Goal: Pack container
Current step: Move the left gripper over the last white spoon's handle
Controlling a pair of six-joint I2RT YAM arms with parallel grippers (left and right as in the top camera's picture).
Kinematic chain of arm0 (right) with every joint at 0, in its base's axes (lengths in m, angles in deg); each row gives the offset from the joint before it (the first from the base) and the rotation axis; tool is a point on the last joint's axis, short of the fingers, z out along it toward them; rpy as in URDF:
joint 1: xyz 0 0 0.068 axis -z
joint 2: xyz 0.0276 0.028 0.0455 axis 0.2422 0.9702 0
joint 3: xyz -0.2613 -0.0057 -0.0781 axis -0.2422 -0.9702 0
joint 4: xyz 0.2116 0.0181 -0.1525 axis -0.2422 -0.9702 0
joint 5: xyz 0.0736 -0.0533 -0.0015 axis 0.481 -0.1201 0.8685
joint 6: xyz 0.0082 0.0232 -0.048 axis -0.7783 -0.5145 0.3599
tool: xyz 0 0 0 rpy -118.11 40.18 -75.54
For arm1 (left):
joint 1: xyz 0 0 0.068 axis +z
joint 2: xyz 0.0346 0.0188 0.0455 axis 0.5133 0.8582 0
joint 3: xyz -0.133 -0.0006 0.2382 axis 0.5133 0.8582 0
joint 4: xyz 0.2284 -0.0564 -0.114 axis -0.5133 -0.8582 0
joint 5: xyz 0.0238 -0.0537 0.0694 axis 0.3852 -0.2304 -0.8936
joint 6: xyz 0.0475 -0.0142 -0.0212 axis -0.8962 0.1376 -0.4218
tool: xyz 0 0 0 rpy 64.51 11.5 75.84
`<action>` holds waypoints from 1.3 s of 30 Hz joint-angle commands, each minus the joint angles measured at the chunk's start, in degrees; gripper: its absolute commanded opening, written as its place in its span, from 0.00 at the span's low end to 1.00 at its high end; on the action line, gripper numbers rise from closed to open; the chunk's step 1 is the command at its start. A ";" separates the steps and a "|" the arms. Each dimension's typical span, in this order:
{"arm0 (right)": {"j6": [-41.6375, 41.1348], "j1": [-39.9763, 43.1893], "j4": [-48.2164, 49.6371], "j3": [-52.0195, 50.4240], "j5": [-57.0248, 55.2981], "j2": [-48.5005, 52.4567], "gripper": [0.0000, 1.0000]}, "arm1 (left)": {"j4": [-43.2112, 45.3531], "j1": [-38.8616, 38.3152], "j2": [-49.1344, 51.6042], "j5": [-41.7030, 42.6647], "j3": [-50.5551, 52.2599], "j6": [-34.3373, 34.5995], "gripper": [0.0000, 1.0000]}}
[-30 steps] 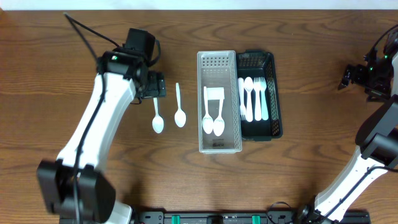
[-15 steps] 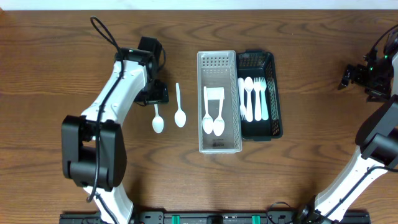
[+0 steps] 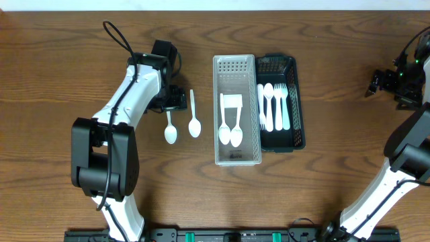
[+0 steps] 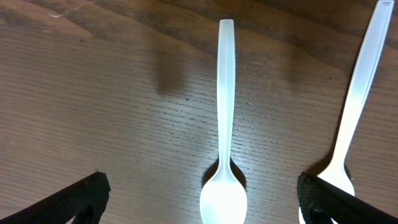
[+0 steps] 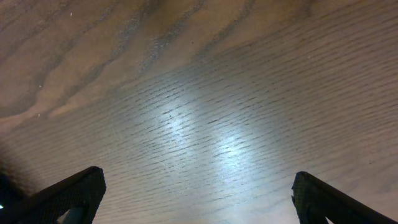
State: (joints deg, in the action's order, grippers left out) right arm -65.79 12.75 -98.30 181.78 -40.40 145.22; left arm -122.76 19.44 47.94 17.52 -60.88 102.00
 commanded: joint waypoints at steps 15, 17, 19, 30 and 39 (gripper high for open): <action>-0.79 0.17 -0.02 -0.04 0.17 -0.39 0.99 | 4.87 0.28 0.68 1.66 6.01 1.36 0.98; -0.79 0.17 -0.02 -0.04 0.17 -0.39 0.99 | 6.29 0.31 0.66 1.79 6.36 1.14 0.98; -0.79 0.17 0.00 -0.04 0.17 -0.39 0.99 | 7.30 0.35 0.66 2.56 6.54 1.11 0.98; -0.79 0.17 -0.02 -0.04 0.20 -0.39 0.99 | 9.42 1.14 0.79 2.51 6.60 1.22 0.98; -0.79 0.17 -0.02 -0.04 0.17 -0.39 0.99 | 9.33 2.27 3.76 2.51 6.60 1.14 0.98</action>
State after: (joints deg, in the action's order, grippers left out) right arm -65.81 12.75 -98.30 181.78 -40.40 145.22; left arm -113.32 21.21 49.43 19.88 -54.52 102.46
